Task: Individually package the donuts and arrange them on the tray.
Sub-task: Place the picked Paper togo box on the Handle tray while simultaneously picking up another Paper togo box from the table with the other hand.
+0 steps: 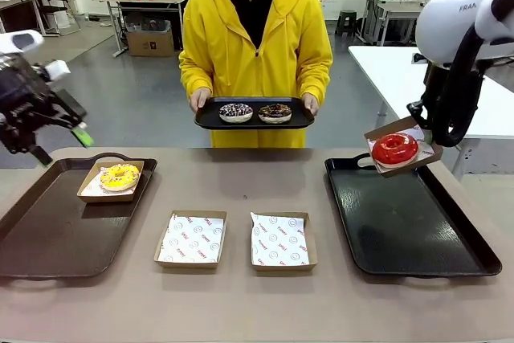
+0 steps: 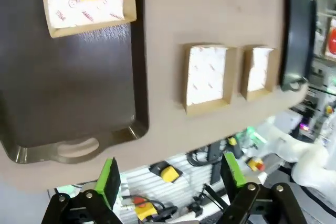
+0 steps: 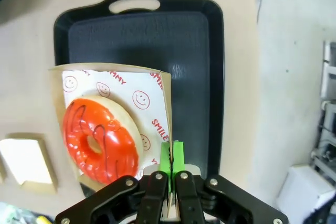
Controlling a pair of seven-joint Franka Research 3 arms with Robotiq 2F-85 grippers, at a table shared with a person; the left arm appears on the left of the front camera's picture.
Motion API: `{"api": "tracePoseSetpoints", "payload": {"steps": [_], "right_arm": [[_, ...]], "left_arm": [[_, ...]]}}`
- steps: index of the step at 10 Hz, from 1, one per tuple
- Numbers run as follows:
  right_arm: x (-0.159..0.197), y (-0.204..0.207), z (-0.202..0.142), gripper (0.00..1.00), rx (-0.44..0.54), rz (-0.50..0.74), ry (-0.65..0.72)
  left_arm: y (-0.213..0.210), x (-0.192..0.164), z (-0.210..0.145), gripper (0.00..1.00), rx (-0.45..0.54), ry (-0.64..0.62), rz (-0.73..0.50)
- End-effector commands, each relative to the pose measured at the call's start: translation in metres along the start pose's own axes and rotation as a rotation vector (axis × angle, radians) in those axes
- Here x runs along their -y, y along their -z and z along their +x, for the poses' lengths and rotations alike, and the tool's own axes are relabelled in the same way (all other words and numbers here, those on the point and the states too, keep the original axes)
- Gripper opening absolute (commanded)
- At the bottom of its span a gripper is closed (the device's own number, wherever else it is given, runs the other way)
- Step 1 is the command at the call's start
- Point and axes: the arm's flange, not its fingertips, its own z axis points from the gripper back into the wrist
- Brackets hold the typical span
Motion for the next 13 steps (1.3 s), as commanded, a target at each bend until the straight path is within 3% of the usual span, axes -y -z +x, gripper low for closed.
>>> {"api": "tracePoseSetpoints", "payload": {"steps": [1,7,8,13], "right_arm": [[0.002,0.019,0.013,0.02,0.023,0.048,-0.020],[-0.015,0.052,0.045,0.02,-0.044,0.093,-0.046],[-0.013,0.049,0.030,0.02,-0.022,0.053,-0.030],[-0.013,0.049,0.030,0.02,-0.022,0.053,-0.030]], "left_arm": [[0.031,0.016,-0.003,1.00,0.044,-0.007,0.131],[0.128,0.068,-0.003,1.00,0.150,0.124,0.322],[0.137,0.076,-0.001,1.00,0.161,0.132,0.338],[0.191,0.108,-0.006,1.00,0.159,0.168,0.431]]}}
